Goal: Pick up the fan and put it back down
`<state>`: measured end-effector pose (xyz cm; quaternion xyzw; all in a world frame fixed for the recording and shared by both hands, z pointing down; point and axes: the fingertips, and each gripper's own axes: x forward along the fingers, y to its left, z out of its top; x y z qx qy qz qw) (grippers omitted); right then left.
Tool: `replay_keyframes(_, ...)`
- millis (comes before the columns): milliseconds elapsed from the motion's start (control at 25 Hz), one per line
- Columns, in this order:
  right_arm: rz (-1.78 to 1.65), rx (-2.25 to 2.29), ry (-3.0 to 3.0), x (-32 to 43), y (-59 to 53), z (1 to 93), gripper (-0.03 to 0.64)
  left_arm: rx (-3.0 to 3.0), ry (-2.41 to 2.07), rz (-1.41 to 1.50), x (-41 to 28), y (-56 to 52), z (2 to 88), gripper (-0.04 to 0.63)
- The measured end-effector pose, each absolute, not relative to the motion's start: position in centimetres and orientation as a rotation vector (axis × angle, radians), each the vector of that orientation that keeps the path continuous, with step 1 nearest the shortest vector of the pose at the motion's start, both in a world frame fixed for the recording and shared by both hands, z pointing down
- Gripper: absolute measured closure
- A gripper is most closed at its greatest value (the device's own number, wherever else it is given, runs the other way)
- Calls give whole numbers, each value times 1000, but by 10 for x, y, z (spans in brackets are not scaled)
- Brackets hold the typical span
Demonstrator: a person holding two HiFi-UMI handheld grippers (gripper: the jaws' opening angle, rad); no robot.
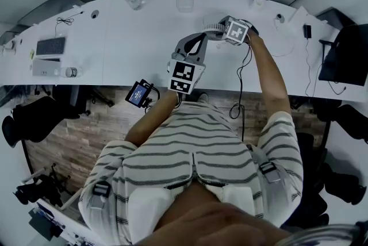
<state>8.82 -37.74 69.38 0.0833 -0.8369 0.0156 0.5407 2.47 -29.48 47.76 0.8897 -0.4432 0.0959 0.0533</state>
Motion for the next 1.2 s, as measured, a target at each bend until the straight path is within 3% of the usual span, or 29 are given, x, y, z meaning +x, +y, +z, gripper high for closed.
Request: replay_keyframes(1200, 366, 653, -2182, 94, -377, 644, 385, 2755, -1317, 289, 27, -287, 470, 588)
